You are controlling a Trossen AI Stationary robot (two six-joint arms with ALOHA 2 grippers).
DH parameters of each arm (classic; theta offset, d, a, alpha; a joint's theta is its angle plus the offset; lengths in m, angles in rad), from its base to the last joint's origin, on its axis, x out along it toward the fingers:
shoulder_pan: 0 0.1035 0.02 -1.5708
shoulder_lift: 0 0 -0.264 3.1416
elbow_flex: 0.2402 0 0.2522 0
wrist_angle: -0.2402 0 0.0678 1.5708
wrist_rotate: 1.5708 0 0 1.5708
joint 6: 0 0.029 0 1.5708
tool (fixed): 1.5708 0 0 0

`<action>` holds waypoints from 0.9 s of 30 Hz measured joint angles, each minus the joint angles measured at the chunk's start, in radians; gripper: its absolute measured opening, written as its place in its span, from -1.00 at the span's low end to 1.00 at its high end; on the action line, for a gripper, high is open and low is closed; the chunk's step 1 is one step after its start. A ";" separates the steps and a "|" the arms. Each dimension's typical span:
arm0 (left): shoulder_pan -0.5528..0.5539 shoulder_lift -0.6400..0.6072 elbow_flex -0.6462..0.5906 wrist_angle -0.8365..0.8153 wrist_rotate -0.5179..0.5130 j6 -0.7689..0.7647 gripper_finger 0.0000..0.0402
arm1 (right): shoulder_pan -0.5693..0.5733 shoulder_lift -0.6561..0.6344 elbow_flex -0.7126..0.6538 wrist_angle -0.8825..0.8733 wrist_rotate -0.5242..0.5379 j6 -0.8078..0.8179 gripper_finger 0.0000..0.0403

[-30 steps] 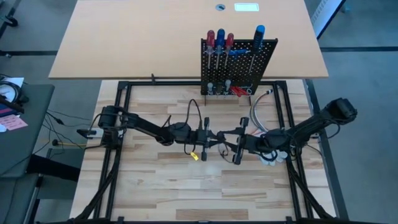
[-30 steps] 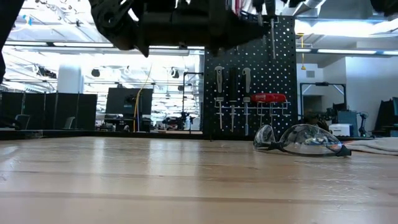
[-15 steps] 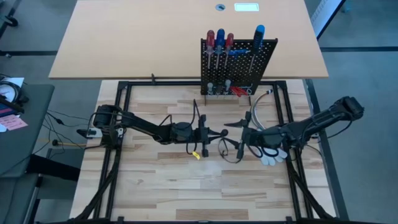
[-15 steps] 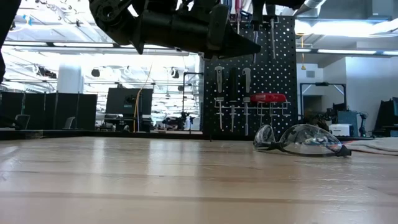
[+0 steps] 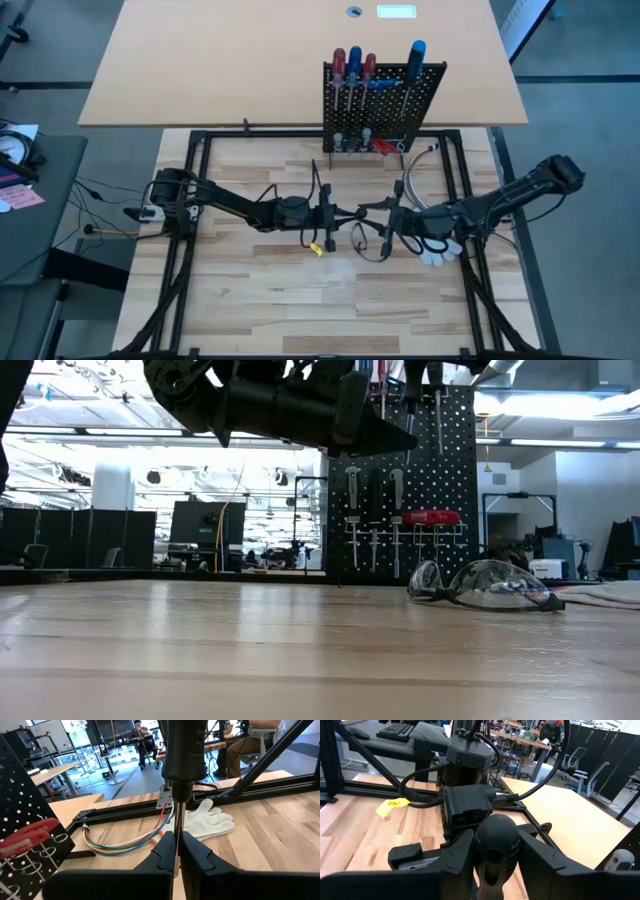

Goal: Hang tools onto peg board
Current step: Hang the black nut driver on the pegboard

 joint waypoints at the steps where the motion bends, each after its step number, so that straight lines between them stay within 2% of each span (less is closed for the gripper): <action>1: 0.000 0.000 0.000 0.000 -0.002 -0.001 -0.98 | 0.000 0.000 0.000 0.000 0.000 0.000 -0.42; 6: 0.000 0.000 0.000 -0.005 -0.009 -0.016 -0.95 | 0.000 0.000 0.000 0.000 0.018 0.021 -0.44; 11: 0.010 -0.004 0.002 -0.077 -0.022 -0.050 -0.75 | 0.015 -0.030 0.016 -0.071 0.201 0.079 -0.44; 13: 0.015 -0.003 -0.001 -0.168 -0.012 -0.078 -0.64 | 0.024 -0.076 0.032 -0.164 0.302 0.119 -0.44; 15: 0.016 0.002 -0.002 -0.272 0.002 -0.097 -0.55 | 0.012 -0.135 0.039 -0.293 0.330 0.203 -0.44; 19: 0.010 -0.002 -0.005 -0.451 0.024 -0.110 -0.43 | -0.054 -0.249 0.032 -0.617 0.341 0.447 -0.44; 22: -0.017 -0.001 -0.036 -0.487 0.038 -0.144 -0.41 | -0.124 -0.322 0.015 -0.749 0.424 0.550 -0.44; 25: -0.037 -0.001 -0.062 -0.472 0.036 -0.154 -0.40 | -0.218 -0.358 -0.008 -0.760 0.439 0.563 -0.44; 27: -0.046 -0.001 -0.073 -0.444 0.028 -0.150 -0.40 | -0.286 -0.368 -0.029 -0.720 0.439 0.511 -0.44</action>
